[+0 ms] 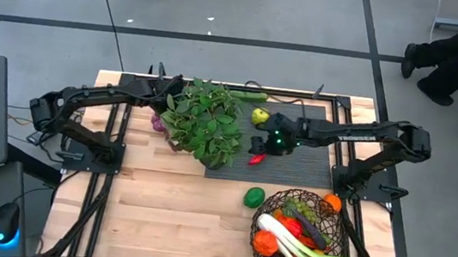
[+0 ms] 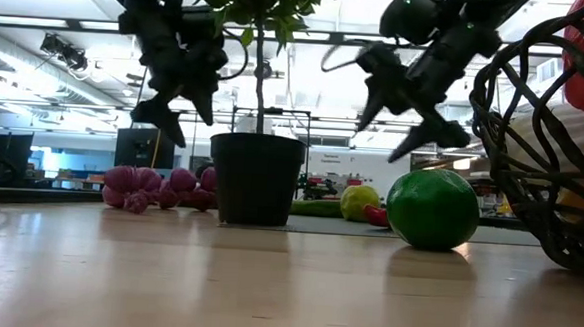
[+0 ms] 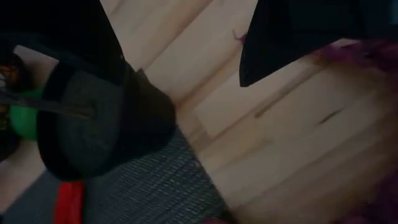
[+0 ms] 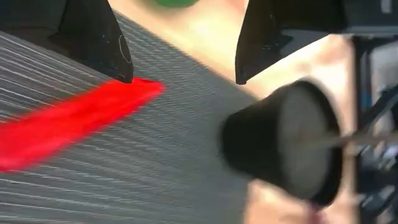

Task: Build produce basket
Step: Put the red chili pepper into the brown wire basket

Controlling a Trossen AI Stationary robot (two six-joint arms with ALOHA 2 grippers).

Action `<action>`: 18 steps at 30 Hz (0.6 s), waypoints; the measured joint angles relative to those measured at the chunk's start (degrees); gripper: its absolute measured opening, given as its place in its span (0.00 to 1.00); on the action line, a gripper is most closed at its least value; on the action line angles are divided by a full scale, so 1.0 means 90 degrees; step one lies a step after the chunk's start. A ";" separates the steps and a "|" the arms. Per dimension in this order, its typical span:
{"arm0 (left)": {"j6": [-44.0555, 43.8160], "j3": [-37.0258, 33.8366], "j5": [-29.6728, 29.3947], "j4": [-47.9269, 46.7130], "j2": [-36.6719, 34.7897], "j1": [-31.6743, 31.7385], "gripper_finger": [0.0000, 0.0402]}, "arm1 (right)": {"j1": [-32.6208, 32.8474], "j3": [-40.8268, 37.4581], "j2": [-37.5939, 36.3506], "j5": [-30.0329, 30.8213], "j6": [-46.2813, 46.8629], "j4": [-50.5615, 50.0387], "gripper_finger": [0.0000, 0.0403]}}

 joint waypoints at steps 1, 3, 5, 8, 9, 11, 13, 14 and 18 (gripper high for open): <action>0.0018 0.0000 -0.0030 -0.0058 -0.0030 0.0078 0.79 | -0.0050 0.0000 -0.0065 0.0109 0.0145 -0.0206 0.71; 0.0095 0.0000 -0.0132 -0.0267 -0.0120 0.0219 0.79 | -0.0113 0.0000 -0.0110 0.0342 0.0478 -0.0522 0.72; 0.0133 0.0000 -0.0247 -0.0354 -0.0210 0.0387 0.79 | -0.0173 0.0000 -0.0100 0.0500 0.0774 -0.0796 0.73; 0.0140 -0.0002 -0.0453 -0.0526 -0.0299 0.0686 0.79 | -0.0228 0.0002 0.0057 0.0597 0.1071 -0.0871 0.72; 0.0161 -0.0001 -0.0554 -0.0583 -0.0340 0.0778 0.79 | -0.0238 0.0000 0.0136 0.0599 0.1144 -0.0867 0.72; 0.0194 0.0002 -0.0721 -0.0596 -0.0360 0.0959 0.79 | -0.0248 0.0003 0.0318 0.0602 0.1302 -0.0825 0.72; 0.0202 -0.0002 -0.0826 -0.0666 -0.0393 0.1139 0.79 | -0.0245 0.0002 0.0535 0.0609 0.1480 -0.0850 0.72; 0.0202 -0.0002 -0.0827 -0.0625 -0.0416 0.1225 0.78 | -0.0245 0.0002 0.0662 0.0611 0.1606 -0.0831 0.72; 0.0277 -0.0002 -0.0832 -0.0638 -0.0484 0.1436 0.77 | -0.0248 0.0002 0.1093 0.0607 0.2094 -0.0632 0.72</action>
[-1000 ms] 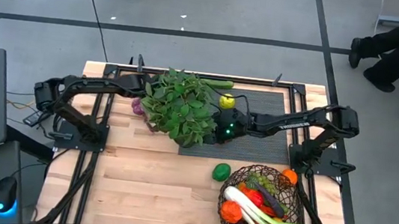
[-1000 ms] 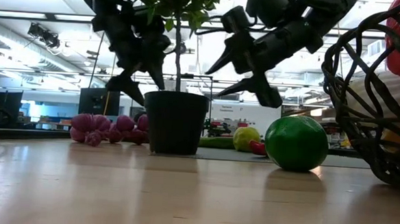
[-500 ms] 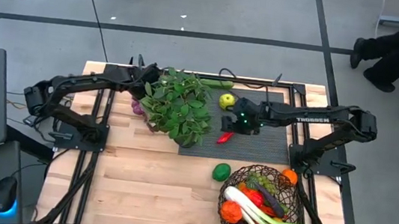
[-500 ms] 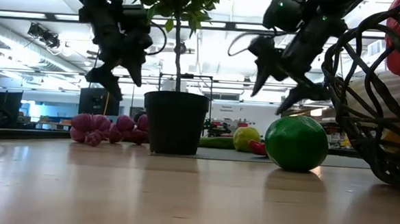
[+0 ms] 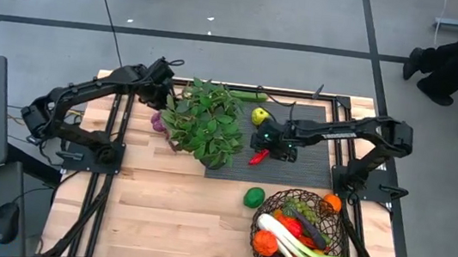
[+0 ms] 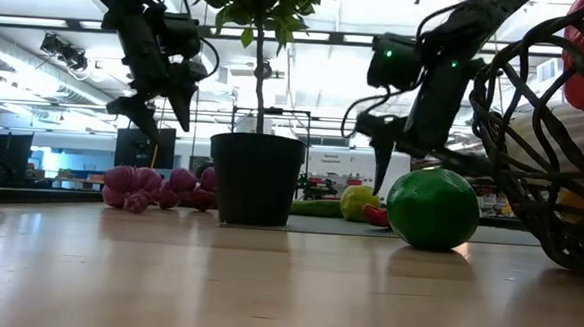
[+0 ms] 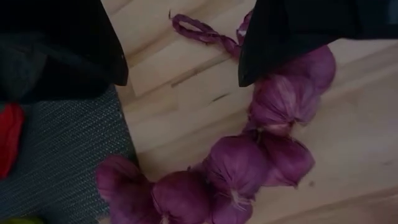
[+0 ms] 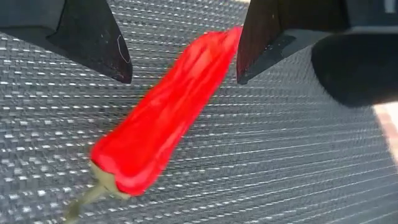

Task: Build produce basket
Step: Put the red chili pepper into the brown wire basket

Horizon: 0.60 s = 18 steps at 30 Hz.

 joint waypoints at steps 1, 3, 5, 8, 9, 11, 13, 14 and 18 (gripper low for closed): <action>0.0034 0.0000 0.0000 0.0003 -0.0018 0.0022 0.77 | 0.0000 0.0000 0.0081 -0.0001 0.0085 0.0034 0.72; 0.0067 0.0000 0.0000 0.0005 -0.0033 0.0054 0.77 | -0.0006 0.0000 0.0226 0.0004 0.0191 0.0252 0.72; 0.0078 0.0000 0.0000 0.0010 -0.0064 0.0071 0.77 | -0.0024 0.0000 0.0313 0.0015 0.0249 0.0366 0.72; 0.0110 0.0000 0.0002 -0.0004 -0.0085 0.0071 0.77 | -0.0059 0.0000 0.0374 0.0040 0.0390 0.0378 0.71; 0.0162 0.0000 0.0000 0.0018 -0.0092 0.0071 0.77 | -0.0061 0.0000 0.0369 0.0097 0.0451 0.0387 0.70; 0.0187 0.0000 0.0002 0.0001 -0.0097 0.0064 0.77 | -0.0085 0.0002 0.0362 0.0211 0.0522 0.0371 0.66; 0.0185 0.0000 0.0003 0.0012 -0.0097 0.0063 0.77 | -0.0120 0.0002 0.0362 0.0223 0.0568 0.0388 0.61; 0.0185 0.0000 0.0002 0.0011 -0.0097 0.0060 0.77 | -0.0132 0.0002 0.0362 0.0223 0.0622 0.0382 0.58; 0.0187 0.0000 0.0002 0.0009 -0.0097 0.0059 0.77 | -0.0160 0.0002 0.0362 0.0222 0.0725 0.0372 0.45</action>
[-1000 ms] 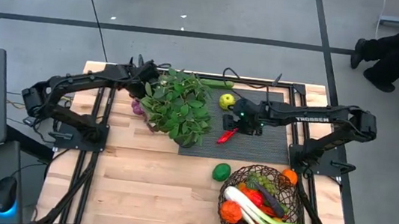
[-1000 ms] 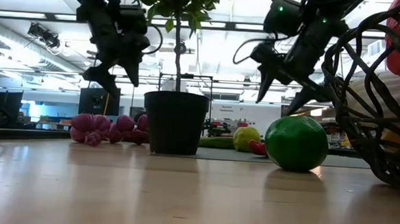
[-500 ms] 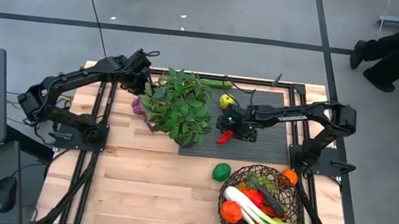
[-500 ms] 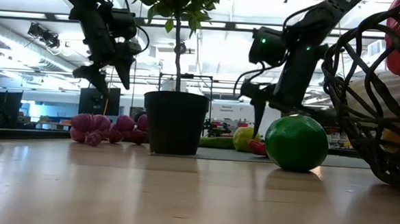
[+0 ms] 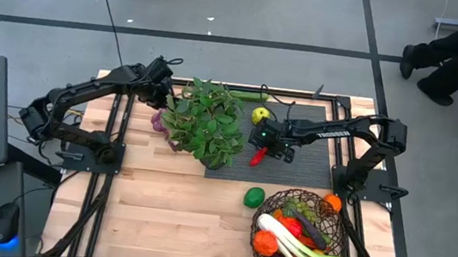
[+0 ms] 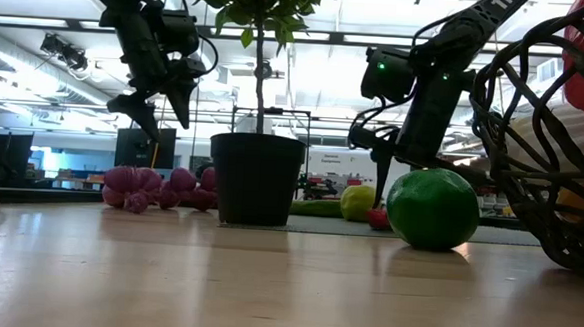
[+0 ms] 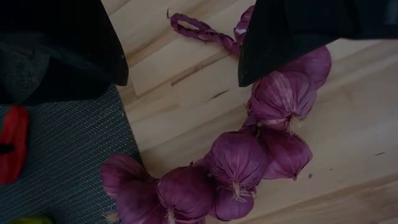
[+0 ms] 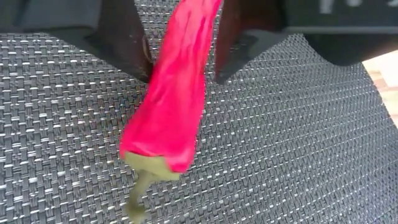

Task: Build produce basket
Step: Put the red chili pepper into the brown wire basket

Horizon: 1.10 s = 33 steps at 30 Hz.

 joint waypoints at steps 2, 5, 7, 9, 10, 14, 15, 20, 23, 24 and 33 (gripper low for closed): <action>0.0000 0.0000 0.0000 0.0001 0.0000 -0.0001 0.77 | -0.0001 0.0000 0.0000 -0.0035 -0.0017 -0.0001 0.39; 0.0047 0.0000 0.0000 0.0001 0.0000 -0.0001 0.77 | -0.0002 0.0000 0.0000 -0.0095 -0.0077 -0.0013 0.29; 0.0070 0.0000 0.0000 0.0006 -0.0001 -0.0002 0.77 | -0.0002 0.0000 -0.0002 -0.0102 -0.0113 -0.0020 0.24; 0.0071 0.0000 0.0000 0.0014 -0.0002 -0.0002 0.77 | -0.0002 0.0000 -0.0008 -0.0189 -0.0217 -0.0001 0.19; 0.0071 0.0000 0.0000 0.0025 -0.0002 -0.0002 0.77 | -0.0005 0.0000 -0.0035 -0.0282 -0.0307 0.0038 0.17; 0.0071 0.0000 0.0000 0.0044 -0.0002 -0.0002 0.77 | -0.0002 -0.0002 -0.0218 -0.0798 -0.0864 0.0220 0.12; 0.0071 0.0000 0.0000 0.0044 -0.0002 -0.0002 0.77 | -0.0002 -0.0002 -0.0318 -0.0966 -0.1001 0.0266 0.11; 0.0007 0.0000 0.0000 0.0044 -0.0002 -0.0002 0.77 | 0.0194 -0.0002 -0.1079 -0.1650 -0.1386 0.0236 0.07; -0.0002 0.0000 0.0001 0.0005 -0.0002 -0.0002 0.77 | 0.0386 -0.0002 -0.1676 -0.1809 -0.1336 0.0221 0.06; -0.0001 0.0000 0.0000 -0.0020 -0.0002 -0.0002 0.77 | 0.0447 -0.0002 -0.1886 -0.1903 -0.1335 0.0214 0.06; -0.0007 0.0000 0.0000 -0.0035 -0.0002 -0.0005 0.77 | 0.1077 -0.0002 -0.3500 -0.3730 -0.1499 -0.0365 0.06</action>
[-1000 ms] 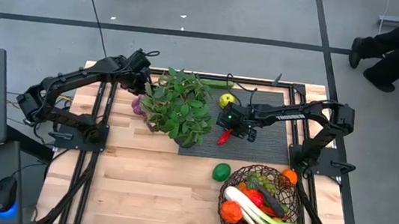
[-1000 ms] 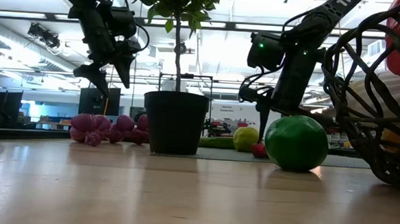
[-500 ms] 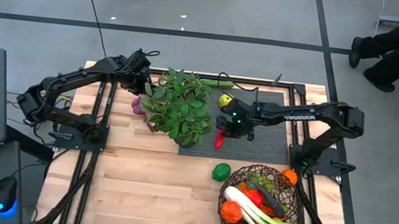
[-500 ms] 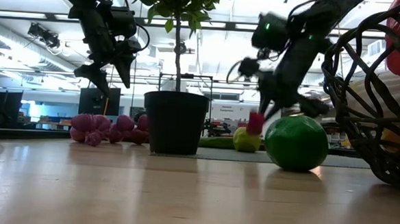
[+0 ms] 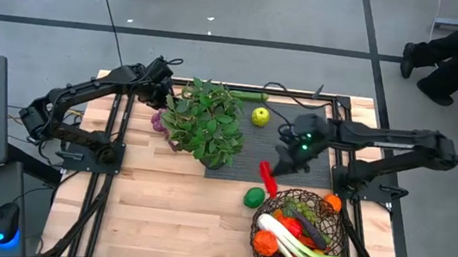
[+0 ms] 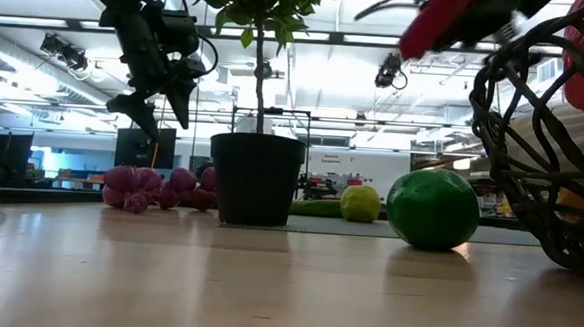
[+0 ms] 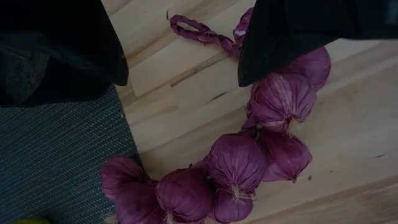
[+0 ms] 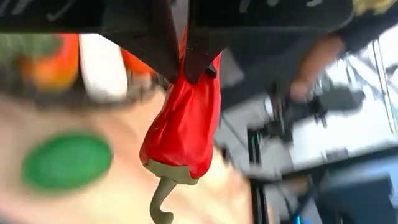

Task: Build produce basket
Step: Put the red chili pepper into the brown wire basket

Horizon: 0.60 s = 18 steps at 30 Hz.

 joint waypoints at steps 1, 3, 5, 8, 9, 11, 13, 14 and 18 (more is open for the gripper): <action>-0.0002 0.0000 0.0000 0.0000 0.0000 0.0000 0.77 | 0.0111 0.0000 -0.0123 -0.0130 0.0020 -0.0153 0.06; -0.0013 0.0000 0.0000 -0.0007 0.0000 0.0000 0.77 | 0.0364 0.0000 -0.0312 -0.0336 0.0042 -0.0471 0.06; -0.0054 0.0000 0.0000 -0.0019 0.0000 0.0000 0.77 | 0.0656 0.0000 -0.0437 -0.0468 -0.0011 -0.0768 0.06; -0.0159 0.0000 0.0001 -0.0065 0.0000 0.0000 0.77 | 0.1100 0.0000 -0.0478 -0.0692 -0.0160 -0.1171 0.07; -0.0163 0.0000 0.0002 -0.0087 0.0000 0.0000 0.77 | 0.1241 0.0000 -0.0474 -0.0757 -0.0225 -0.1291 0.07; -0.0163 0.0000 0.0027 -0.0150 0.0002 0.0000 0.77 | 0.1514 0.0000 -0.0440 -0.0816 -0.0268 -0.1460 0.07; -0.0162 0.0000 0.0144 -0.0183 -0.0003 0.0000 0.77 | 0.1774 0.0000 -0.0392 -0.0738 -0.0339 -0.1655 0.07; -0.0160 0.0000 0.0229 -0.0180 -0.0028 0.0001 0.77 | 0.1886 0.0000 -0.0368 -0.0638 -0.0394 -0.1747 0.07; 0.0074 0.0181 0.0251 -0.0162 -0.0252 0.0009 0.77 | 0.2238 0.0000 -0.0357 -0.0024 -0.0542 -0.2286 0.08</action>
